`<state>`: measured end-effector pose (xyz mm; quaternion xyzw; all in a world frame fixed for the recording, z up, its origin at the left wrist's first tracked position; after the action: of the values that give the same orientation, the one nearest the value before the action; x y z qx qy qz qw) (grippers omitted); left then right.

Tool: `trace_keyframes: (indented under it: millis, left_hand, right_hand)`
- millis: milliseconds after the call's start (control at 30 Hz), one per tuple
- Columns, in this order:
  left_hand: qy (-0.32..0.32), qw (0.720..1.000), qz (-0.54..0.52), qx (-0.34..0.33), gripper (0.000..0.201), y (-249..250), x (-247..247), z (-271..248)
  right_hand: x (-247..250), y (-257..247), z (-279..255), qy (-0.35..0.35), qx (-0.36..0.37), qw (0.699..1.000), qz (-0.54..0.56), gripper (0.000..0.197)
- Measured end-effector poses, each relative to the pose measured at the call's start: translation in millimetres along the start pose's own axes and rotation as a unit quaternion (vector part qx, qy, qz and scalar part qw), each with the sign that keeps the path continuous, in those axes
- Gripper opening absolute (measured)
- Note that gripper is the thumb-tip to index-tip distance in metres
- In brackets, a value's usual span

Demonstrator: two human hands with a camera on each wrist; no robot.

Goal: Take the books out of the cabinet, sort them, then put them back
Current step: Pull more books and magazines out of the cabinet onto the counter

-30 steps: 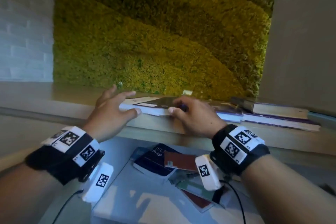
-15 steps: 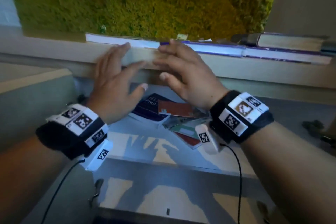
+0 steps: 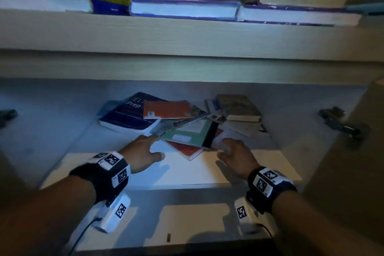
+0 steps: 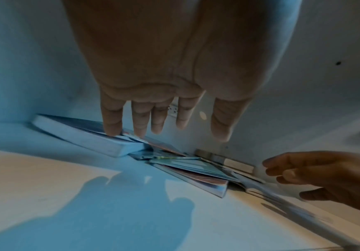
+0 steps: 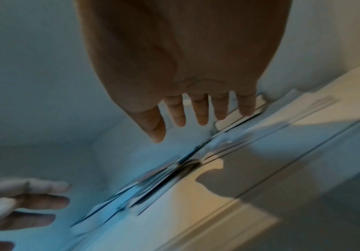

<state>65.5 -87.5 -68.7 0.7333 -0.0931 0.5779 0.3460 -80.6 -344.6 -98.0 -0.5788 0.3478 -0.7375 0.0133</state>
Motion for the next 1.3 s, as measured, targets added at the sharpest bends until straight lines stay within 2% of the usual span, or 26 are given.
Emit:
trace_keyframes:
  millis: [100, 133, 167, 233, 300, 400, 567, 700, 800, 867, 933, 967, 1033, 1067, 1100, 1167, 1233, 1300]
  left_hand:
    - [-0.012, 0.998, 0.023, -0.051, 0.065, 56.0, -16.2, 35.4]
    - [-0.025, 0.997, 0.019, -0.066, 0.064, 72.5, -23.7, 45.7]
    - [-0.048, 0.996, 0.022, -0.073, 0.069, 83.4, -35.0, 56.9]
    - [-0.1, 0.991, 0.063, -0.066, 0.088, 92.2, -61.8, 74.6]
    - [-0.133, 0.979, 0.152, -0.034, 0.101, 85.7, -89.2, 84.5]
    - [-0.136, 0.97, 0.198, -0.022, 0.105, 80.7, -111.8, 76.2]
    - [-0.149, 0.965, 0.213, -0.037, 0.104, 92.7, -111.3, 51.1]
    - [-0.117, 0.964, 0.229, -0.067, 0.107, 111.2, -119.2, 9.1]
    - [-0.06, 0.958, 0.262, -0.1, 0.104, 116.1, -120.9, -20.9]
    - [-0.038, 0.955, 0.264, -0.129, 0.097, 120.6, -120.8, -35.5]
    - [-0.026, 0.966, 0.209, -0.149, 0.083, 122.9, -117.0, -43.1]
    - [-0.017, 0.977, 0.158, -0.145, 0.071, 121.0, -113.1, -43.1]
    - [0.03, 0.995, 0.021, -0.095, 0.047, 105.5, -99.0, -32.9]
    - [0.069, 0.996, -0.032, -0.045, 0.041, 90.9, -89.5, -25.6]
    - [0.097, 0.993, -0.061, 0.017, 0.043, 69.9, -84.7, -16.8]
    - [0.094, 0.984, -0.088, 0.123, 0.069, 35.7, -80.1, -5.9]
    - [0.076, 0.972, -0.144, 0.167, 0.087, 16.1, -76.8, 3.5]
    - [0.073, 0.944, -0.246, 0.209, 0.089, 1.6, -73.5, 9.4]
  right_hand:
    - [-2.6, 61.9, 36.2, -0.017, -0.083, 0.995, -0.059, 0.091]
    - [-5.1, 72.8, 41.1, -0.039, -0.096, 0.992, -0.075, 0.1]
    - [-9.8, 80.5, 44.0, -0.06, -0.103, 0.989, -0.089, 0.102]
    - [-17.4, 76.4, 34.2, -0.125, -0.116, 0.977, -0.125, 0.092]
    - [-26.7, 73.6, 25.1, -0.166, -0.136, 0.964, -0.158, 0.09]
    - [-31.6, 71.1, 21.1, -0.165, -0.141, 0.961, -0.172, 0.093]
    - [-33.2, 74.9, 19.1, -0.158, -0.135, 0.96, -0.187, 0.091]
    - [-29.4, 72.7, 5.1, -0.144, -0.124, 0.964, -0.185, 0.083]
    - [-25.9, 67.4, -8.6, -0.147, -0.112, 0.964, -0.192, 0.079]
    - [-19.2, 51.7, -15.6, -0.118, -0.077, 0.976, -0.169, 0.067]
    - [-13.6, 29.3, -24.2, -0.077, -0.045, 0.989, -0.116, 0.052]
    - [-12.9, 20.2, -28.5, -0.068, -0.046, 0.992, -0.091, 0.052]
    - [-13.2, 7.3, -35.3, -0.054, -0.058, 0.994, -0.077, 0.048]
    - [-13.4, 2.2, -37.1, -0.048, -0.059, 0.993, -0.088, 0.044]
    - [-14.4, -1.7, -39.0, -0.044, -0.061, 0.992, -0.104, 0.045]
    - [-18.9, -6.0, -41.5, -0.044, -0.07, 0.989, -0.122, 0.048]
    - [-25.4, -6.7, -41.9, -0.05, -0.079, 0.992, -0.08, 0.049]
    - [-29.8, -3.2, -41.6, -0.049, -0.09, 0.995, -0.003, 0.052]
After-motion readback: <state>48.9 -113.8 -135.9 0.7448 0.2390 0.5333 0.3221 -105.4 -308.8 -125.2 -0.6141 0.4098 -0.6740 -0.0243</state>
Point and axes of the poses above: each hand's wrist, its own z-axis towards the middle knuckle, its own x-axis out of the back of the hand, y = z × x, the point moved 6 cm from there along z, towards the middle knuckle, and after that the axes turned 3 degrees about y, right-handed, at the moved point
